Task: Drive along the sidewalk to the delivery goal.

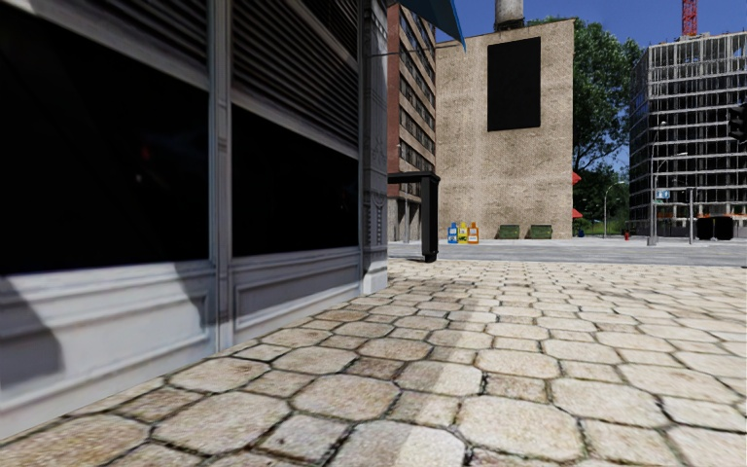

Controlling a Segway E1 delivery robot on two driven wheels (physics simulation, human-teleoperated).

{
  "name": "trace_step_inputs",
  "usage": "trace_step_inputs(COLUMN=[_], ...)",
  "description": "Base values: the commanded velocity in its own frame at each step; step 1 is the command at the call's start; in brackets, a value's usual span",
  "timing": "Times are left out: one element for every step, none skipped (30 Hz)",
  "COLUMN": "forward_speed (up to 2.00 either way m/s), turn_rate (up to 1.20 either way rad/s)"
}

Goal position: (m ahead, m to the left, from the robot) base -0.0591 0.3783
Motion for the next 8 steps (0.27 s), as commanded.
trace_step_inputs(forward_speed=[0.0, 0.0, 0.0, 0.0, 0.0, 0.0, 0.0, 0.0], turn_rate=[0.0, 0.0, 0.0, 0.0, 0.0, 0.0, 0.0, 0.0])
